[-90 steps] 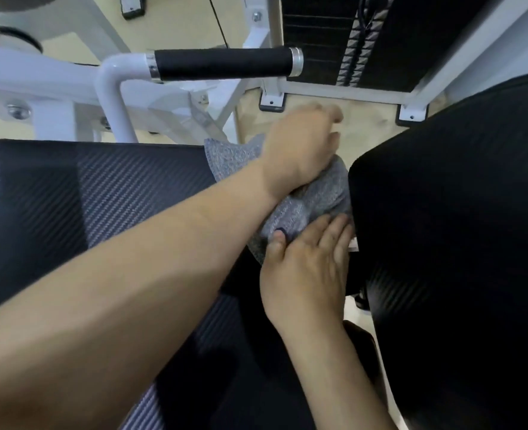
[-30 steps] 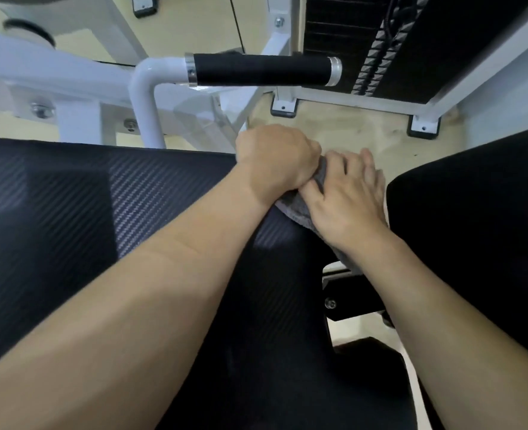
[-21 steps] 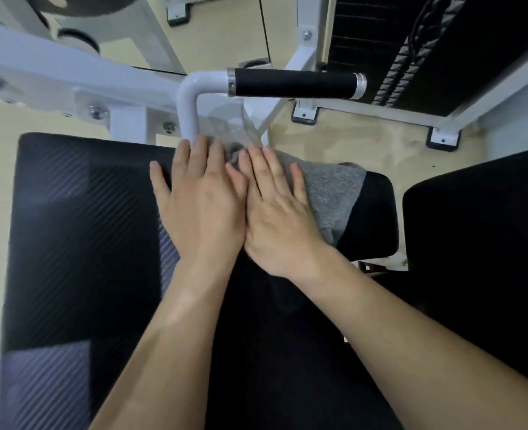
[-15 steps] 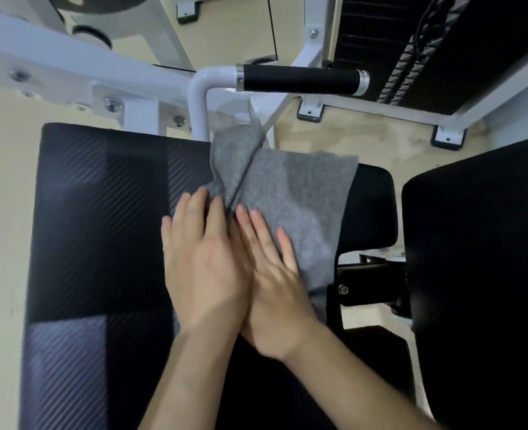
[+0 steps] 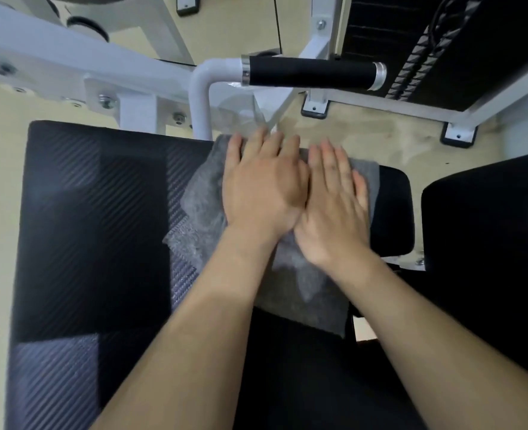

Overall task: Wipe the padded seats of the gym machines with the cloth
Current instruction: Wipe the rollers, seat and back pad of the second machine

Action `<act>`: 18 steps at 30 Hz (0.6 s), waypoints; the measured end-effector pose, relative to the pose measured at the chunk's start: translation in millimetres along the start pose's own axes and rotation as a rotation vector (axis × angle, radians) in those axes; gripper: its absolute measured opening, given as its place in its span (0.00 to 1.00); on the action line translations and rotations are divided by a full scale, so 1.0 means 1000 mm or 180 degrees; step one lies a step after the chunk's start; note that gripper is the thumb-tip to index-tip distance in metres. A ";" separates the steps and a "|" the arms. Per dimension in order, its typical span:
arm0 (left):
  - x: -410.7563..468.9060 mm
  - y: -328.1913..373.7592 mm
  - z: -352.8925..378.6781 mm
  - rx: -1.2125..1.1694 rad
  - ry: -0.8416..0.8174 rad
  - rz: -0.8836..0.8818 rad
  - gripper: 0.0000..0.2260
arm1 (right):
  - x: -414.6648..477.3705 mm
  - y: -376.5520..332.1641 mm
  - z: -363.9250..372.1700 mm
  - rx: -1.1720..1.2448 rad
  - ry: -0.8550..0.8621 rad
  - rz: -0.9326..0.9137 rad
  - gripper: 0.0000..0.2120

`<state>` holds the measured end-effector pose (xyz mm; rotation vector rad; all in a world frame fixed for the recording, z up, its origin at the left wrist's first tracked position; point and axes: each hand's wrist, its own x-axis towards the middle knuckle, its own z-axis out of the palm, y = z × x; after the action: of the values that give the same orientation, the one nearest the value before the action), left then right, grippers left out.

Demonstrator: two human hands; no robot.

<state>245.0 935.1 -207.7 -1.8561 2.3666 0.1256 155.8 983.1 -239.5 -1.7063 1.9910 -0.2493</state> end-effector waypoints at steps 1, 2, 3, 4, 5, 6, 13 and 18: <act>0.015 0.003 -0.005 0.0073 -0.0121 -0.0052 0.19 | 0.013 0.003 -0.003 -0.0059 -0.0004 0.0061 0.29; 0.031 0.006 -0.008 0.0044 -0.0282 -0.0103 0.20 | 0.024 0.006 -0.007 -0.0057 0.0070 0.0120 0.25; 0.045 0.009 -0.011 -0.0020 -0.0473 -0.0125 0.20 | 0.033 0.008 -0.008 -0.0026 0.0188 0.0202 0.21; 0.056 0.012 -0.011 -0.0079 -0.0687 -0.0095 0.21 | 0.037 0.012 -0.008 -0.0013 0.0320 0.0318 0.19; 0.065 0.018 -0.010 -0.0085 -0.0905 0.0010 0.23 | 0.037 0.017 -0.006 0.0000 0.0462 0.0456 0.19; 0.071 0.026 -0.009 -0.0049 -0.1118 0.0189 0.24 | 0.033 0.023 -0.004 0.0032 0.0608 0.0613 0.21; 0.077 0.088 0.017 -0.0194 -0.1656 0.1640 0.22 | -0.017 0.042 0.013 0.0611 0.0997 0.1566 0.28; 0.047 0.091 0.027 0.0002 -0.1189 0.2531 0.18 | -0.043 0.039 0.024 0.0531 0.1163 0.1699 0.32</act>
<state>147.1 915.5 -243.0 -0.6971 2.6342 0.4902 137.0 1036.5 -266.5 -1.0272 2.5216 -0.5451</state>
